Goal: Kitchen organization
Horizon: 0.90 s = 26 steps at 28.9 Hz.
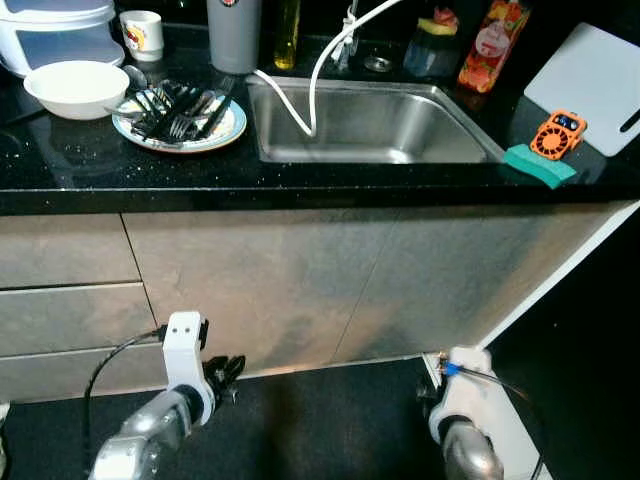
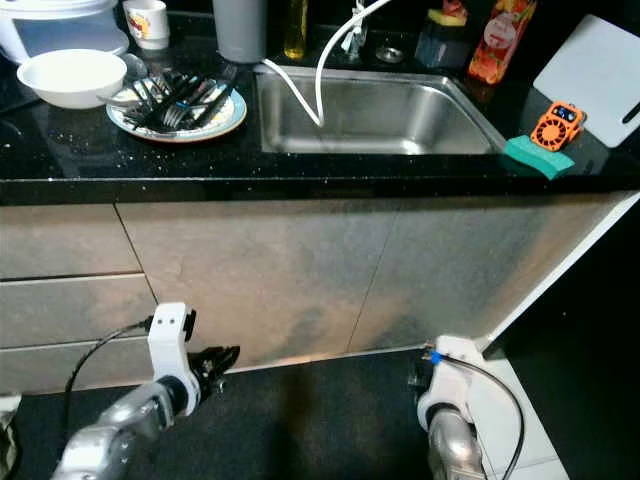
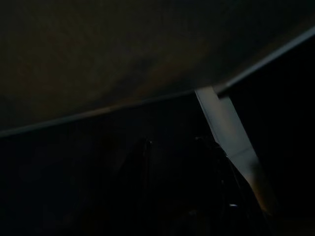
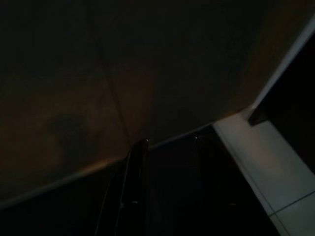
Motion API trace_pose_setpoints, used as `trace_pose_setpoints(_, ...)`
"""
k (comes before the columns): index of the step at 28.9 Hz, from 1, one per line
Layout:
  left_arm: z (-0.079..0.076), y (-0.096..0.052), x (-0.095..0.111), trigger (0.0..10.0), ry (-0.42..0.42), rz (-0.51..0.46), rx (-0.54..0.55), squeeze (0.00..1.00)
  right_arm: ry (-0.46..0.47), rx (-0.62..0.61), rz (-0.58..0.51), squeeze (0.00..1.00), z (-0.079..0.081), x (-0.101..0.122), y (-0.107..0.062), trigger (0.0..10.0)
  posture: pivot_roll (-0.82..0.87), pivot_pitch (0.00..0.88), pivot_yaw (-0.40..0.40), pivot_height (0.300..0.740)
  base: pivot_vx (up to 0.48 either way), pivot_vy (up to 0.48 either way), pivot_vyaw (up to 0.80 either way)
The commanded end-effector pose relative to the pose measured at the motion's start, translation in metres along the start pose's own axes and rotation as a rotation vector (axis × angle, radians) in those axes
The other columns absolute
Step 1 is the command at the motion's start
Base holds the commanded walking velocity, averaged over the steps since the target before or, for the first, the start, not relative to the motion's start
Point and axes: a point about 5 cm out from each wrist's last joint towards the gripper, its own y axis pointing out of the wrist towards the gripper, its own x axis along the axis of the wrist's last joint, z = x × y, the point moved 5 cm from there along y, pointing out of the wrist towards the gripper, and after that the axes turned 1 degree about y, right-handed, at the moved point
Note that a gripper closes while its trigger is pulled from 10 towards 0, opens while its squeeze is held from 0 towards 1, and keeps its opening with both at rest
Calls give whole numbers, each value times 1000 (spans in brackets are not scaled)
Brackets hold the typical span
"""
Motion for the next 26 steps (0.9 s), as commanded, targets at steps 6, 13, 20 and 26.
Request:
trace_pose_setpoints(6,4,-2,81,10000,-199,-273,94,0,23,-106,-311,0,-21,94,1,10000,18,65,-81,740,0,0,0)
trace_pose_setpoints(13,-17,-3,144,10000,198,-422,152,0,-64,-13,-601,0,21,184,-12,10000,14,46,-69,740,0,0,0)
trace_pose_setpoints(20,-24,-12,186,10000,310,-533,210,0,-72,138,-724,0,63,224,-28,10000,20,38,-67,740,0,0,0)
trace_pose_setpoints(26,-36,-17,204,10000,665,-552,222,0,-32,280,-788,0,108,253,-45,10000,37,30,-60,740,0,0,0)
